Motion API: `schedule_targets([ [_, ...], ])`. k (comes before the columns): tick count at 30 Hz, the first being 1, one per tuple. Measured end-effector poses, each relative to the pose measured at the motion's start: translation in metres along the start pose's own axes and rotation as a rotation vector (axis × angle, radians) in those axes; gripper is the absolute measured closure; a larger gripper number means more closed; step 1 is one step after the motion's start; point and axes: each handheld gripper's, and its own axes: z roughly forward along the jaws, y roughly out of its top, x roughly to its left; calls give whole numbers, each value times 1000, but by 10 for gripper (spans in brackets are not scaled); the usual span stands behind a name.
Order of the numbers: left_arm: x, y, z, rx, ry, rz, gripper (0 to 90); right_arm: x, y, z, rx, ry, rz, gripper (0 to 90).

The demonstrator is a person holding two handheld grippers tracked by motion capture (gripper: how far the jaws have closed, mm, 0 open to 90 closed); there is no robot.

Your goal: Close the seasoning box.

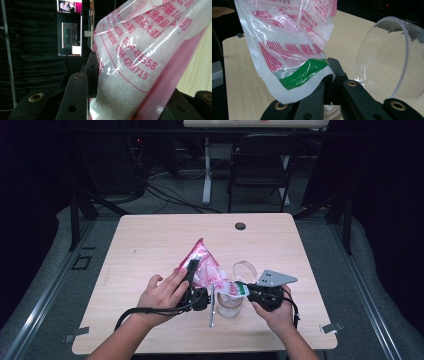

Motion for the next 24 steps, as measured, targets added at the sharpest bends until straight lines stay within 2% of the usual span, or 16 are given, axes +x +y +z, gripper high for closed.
schedule_targets([
  [24, 0, 0, 0, -1, 3, -4, 665, 0, 0, 2, 3, -1, 1, 900],
])
